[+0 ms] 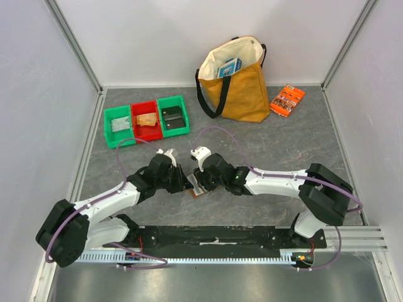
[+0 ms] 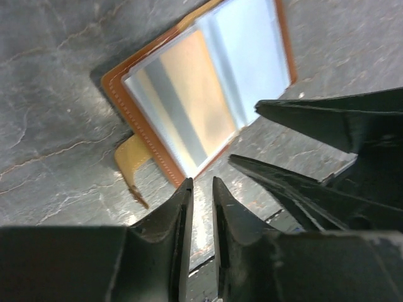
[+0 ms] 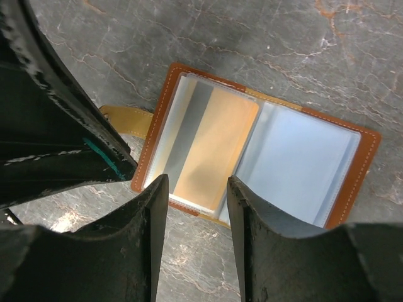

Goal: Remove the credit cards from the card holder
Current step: Remove the credit card from the card holder.

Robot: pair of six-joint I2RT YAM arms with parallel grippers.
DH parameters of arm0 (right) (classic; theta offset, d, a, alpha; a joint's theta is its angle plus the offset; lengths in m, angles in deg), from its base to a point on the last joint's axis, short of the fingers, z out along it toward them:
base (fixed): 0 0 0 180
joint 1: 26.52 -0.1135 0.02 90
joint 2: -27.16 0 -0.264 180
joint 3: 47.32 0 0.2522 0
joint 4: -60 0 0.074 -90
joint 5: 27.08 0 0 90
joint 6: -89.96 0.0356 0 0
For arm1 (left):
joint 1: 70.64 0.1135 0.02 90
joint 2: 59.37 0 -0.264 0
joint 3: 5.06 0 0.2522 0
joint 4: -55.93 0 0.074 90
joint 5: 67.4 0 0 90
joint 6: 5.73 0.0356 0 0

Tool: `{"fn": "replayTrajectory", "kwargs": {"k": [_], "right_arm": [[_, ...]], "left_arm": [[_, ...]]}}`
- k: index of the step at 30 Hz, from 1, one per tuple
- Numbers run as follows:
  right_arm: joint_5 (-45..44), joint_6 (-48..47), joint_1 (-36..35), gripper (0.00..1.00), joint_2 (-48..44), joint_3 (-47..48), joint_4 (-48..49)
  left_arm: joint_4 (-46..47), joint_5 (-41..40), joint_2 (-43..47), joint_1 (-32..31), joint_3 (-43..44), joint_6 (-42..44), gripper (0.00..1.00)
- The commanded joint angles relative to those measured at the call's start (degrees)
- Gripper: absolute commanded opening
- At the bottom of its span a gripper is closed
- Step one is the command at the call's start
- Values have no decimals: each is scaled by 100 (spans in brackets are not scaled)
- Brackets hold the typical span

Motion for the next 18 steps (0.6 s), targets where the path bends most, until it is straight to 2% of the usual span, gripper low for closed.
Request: {"fn": "replayTrajectory", "kwargs": {"k": [1,4,9,18], "right_arm": [[301,-156,-4,49,82,-89,453],[389,-226,-21,49,161,-80,506],[126,-437,-153,51,311,16,401],[-507,-587,-487,64,689,306,164]], "left_arm": [[527,43,-308,-25,-202,-229,21],[509,-168,-528,-25,-290,-246,15],[317,-493,-766,-42,-360,-246,12],[272,-696,-740,-16,-580,-334,6]]}}
